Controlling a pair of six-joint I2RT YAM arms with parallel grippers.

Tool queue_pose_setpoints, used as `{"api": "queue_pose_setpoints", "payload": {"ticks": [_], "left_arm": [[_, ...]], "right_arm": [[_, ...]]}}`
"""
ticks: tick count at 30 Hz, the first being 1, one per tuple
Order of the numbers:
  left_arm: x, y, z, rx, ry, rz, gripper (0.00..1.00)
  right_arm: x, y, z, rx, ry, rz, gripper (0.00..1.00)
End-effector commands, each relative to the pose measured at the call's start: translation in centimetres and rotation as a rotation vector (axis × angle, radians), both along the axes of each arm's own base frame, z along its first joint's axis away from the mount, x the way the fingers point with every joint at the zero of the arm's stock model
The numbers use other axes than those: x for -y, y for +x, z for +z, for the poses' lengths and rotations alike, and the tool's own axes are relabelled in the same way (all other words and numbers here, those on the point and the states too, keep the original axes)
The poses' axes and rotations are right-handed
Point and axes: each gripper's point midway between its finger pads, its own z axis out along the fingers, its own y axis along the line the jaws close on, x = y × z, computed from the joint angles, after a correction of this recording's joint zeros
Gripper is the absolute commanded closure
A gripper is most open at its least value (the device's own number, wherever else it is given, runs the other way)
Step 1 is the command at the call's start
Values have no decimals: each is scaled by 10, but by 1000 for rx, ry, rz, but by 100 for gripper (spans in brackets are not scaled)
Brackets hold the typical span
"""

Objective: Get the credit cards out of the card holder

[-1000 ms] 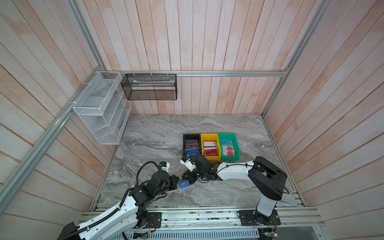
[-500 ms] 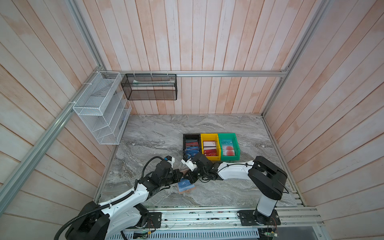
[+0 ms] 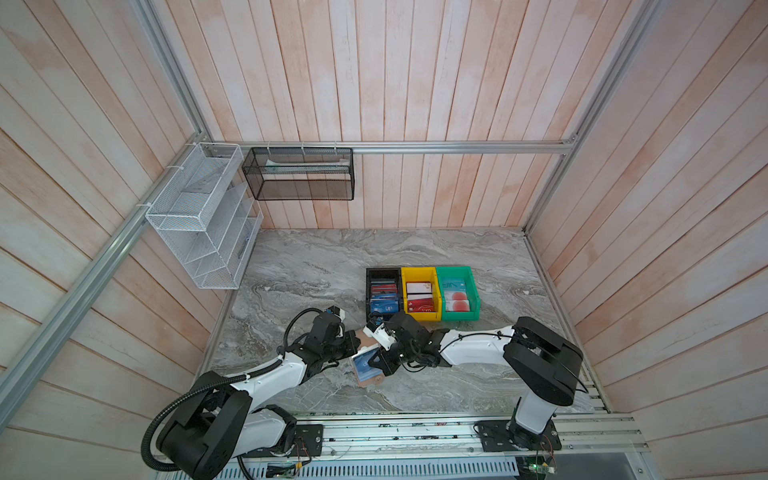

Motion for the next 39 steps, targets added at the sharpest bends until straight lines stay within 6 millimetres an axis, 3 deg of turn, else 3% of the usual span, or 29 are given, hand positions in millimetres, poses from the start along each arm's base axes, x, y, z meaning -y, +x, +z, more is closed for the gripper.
{"api": "queue_pose_setpoints", "payload": {"ticks": [1, 5, 13, 22, 27, 39], "left_arm": [[5, 11, 6, 37, 2, -19, 100], [4, 7, -4, 6, 10, -22, 100], [-14, -15, -24, -46, 42, 20, 100], [-40, -47, -41, -87, 41, 109, 100], [-39, -41, -37, -68, 32, 127, 100], [-21, -32, -37, -90, -4, 70, 100]], "right_arm": [[-2, -19, -6, -36, -6, 52, 100], [5, -26, -22, -59, -54, 33, 100], [40, -28, -46, -73, -173, -40, 100], [74, 0, -68, -96, -284, -158, 100], [93, 14, -76, -96, -345, -193, 100], [115, 43, -93, -82, -462, -238, 100]]}}
